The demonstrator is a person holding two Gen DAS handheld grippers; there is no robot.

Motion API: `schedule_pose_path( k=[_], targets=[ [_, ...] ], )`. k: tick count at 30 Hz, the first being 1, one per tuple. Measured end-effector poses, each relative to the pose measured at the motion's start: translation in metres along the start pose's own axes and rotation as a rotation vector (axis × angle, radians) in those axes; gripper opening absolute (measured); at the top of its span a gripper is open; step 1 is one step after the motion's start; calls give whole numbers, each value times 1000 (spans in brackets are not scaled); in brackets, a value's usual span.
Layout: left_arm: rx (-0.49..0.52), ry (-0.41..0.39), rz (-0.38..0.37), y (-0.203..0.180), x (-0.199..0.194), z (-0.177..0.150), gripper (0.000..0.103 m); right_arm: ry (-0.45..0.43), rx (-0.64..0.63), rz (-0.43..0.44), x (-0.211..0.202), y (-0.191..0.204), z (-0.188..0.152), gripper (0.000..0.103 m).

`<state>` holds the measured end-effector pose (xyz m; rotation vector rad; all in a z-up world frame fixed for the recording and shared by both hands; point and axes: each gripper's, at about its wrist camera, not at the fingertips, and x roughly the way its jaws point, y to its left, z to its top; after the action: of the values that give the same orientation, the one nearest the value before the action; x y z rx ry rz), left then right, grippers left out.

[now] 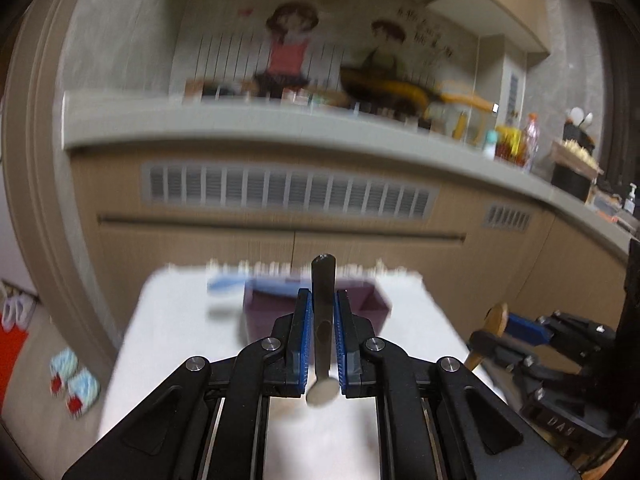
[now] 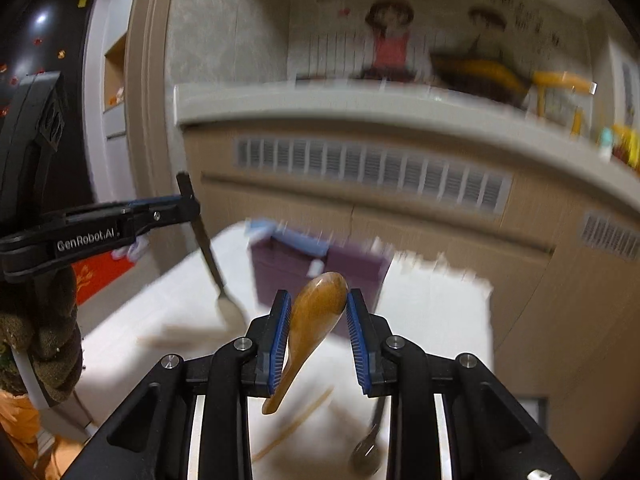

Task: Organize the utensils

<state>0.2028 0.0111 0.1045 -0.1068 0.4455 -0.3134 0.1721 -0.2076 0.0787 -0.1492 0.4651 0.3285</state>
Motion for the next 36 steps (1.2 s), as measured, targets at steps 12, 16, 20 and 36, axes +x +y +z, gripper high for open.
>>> schedule_pose_path(
  k=[12,16,20,36],
  targets=[
    [42,-221,43,6,33,96,10,-189,-33,-179,36,-28,116,26],
    [34,-174,66,20,71,84,10,-121,-37,-184,88,-29,110,26],
    [-24,-52,66,48,105,56,10,-22,-39,-167,137,-27,90,26],
    [340,523,-273,20,137,-104,39,-34,-47,-106,77,-35,74,17]
  ],
)
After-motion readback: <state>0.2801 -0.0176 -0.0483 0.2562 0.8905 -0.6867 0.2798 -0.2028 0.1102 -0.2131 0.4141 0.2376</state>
